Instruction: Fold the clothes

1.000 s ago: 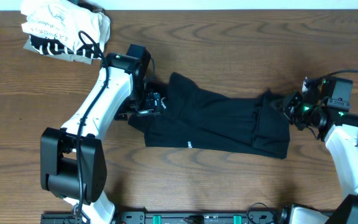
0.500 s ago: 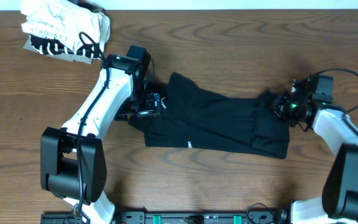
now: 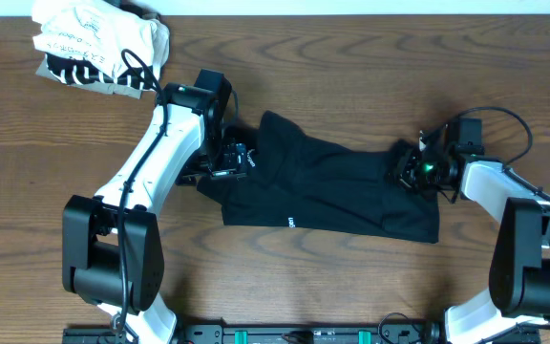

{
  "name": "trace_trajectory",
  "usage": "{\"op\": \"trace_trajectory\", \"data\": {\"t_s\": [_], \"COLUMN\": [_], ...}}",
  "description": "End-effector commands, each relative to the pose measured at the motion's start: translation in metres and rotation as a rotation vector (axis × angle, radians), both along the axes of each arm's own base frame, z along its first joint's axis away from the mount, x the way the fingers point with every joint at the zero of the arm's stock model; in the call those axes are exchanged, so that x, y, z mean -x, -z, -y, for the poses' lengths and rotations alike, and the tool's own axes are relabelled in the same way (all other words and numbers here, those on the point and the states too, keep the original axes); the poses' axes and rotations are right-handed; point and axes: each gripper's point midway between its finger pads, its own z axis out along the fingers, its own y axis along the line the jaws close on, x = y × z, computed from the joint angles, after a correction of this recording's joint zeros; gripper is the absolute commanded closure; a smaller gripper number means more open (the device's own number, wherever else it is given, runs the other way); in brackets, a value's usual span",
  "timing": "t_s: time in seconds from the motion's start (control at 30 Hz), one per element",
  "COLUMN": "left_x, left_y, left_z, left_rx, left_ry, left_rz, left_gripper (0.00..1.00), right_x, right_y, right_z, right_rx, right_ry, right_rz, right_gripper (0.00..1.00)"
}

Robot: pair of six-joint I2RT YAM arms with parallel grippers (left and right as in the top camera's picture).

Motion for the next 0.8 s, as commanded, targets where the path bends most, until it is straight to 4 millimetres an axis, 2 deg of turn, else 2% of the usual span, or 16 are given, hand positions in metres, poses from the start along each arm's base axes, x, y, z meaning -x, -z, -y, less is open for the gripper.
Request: {"op": "trace_trajectory", "data": {"t_s": [0.0,0.07,0.17,0.27,0.37,0.43,0.57,0.77], "left_x": [0.001,0.001,0.000,0.000,0.000,0.000,0.000,0.001], "left_y": [0.000,0.000,0.000,0.000,0.000,0.000,0.000,0.000], "left_z": [-0.003,-0.003,-0.003,-0.003,-0.003,-0.003,-0.003,-0.003], "left_rx": [-0.008,-0.008,-0.007,-0.007,-0.007,-0.007,-0.007,-0.008], "left_ry": [0.002,0.001,-0.002,-0.002,-0.002,-0.002,-0.002,-0.002], "left_rz": [-0.002,-0.001,0.002,0.002,0.002,0.003,0.002,-0.003], "left_gripper": [0.10,0.09,0.09,0.09,0.09,0.10,0.09,0.09], "right_x": [-0.011,-0.010,0.002,0.025,0.046,0.052,0.058,0.085], "right_y": [-0.038,-0.062,-0.086,-0.090,-0.077,-0.064,-0.041,-0.002], "right_z": [0.013,0.020,0.027,0.030,0.036,0.036,0.026,0.017], "right_rx": [0.009,0.017,0.040,0.093,0.157,0.162,0.101,0.042], "right_ry": [0.019,0.035,0.037,0.031,0.012,0.012,0.006,0.045], "right_rz": [0.086,0.124,0.154,0.099,0.021,-0.003,-0.009,-0.110], "right_gripper": [0.99,0.96,0.84,0.77,0.76,0.77,0.77,0.80]}}
